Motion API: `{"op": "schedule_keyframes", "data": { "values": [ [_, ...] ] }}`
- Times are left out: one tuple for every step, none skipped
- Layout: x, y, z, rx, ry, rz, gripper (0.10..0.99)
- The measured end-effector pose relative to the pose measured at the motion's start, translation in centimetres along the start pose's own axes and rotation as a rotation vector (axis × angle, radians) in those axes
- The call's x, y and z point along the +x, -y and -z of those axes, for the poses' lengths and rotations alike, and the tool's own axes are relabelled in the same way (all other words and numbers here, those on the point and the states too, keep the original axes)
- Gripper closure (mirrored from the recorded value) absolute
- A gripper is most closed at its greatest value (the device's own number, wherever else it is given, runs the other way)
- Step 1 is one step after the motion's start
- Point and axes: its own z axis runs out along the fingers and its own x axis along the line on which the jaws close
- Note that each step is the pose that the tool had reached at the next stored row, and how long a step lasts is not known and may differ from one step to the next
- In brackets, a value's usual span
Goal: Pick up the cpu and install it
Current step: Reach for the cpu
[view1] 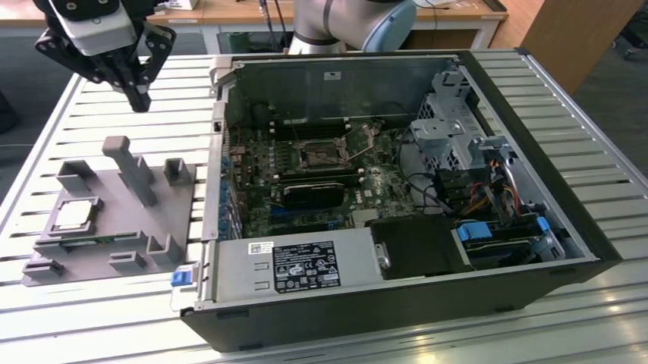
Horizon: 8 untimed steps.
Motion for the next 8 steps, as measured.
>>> {"op": "schedule_keyframes", "data": {
  "values": [
    [0.07,0.01,0.0,0.0,0.0,0.0,0.98],
    [0.13,0.01,0.0,0.0,0.0,0.0,0.98],
    [0.19,0.01,0.0,0.0,0.0,0.0,0.98],
    [0.25,0.02,0.0,0.0,-0.0001,0.0,0.98],
    [0.31,0.03,0.0,0.0,-0.0001,0.0,0.98],
    [0.37,0.03,0.0,0.0,-0.0001,0.0,0.98],
    [0.43,0.04,-0.01,0.0,0.0,0.0,0.98],
    [0.49,0.04,-0.01,0.0,0.0,0.0,0.98]
  ]
}}
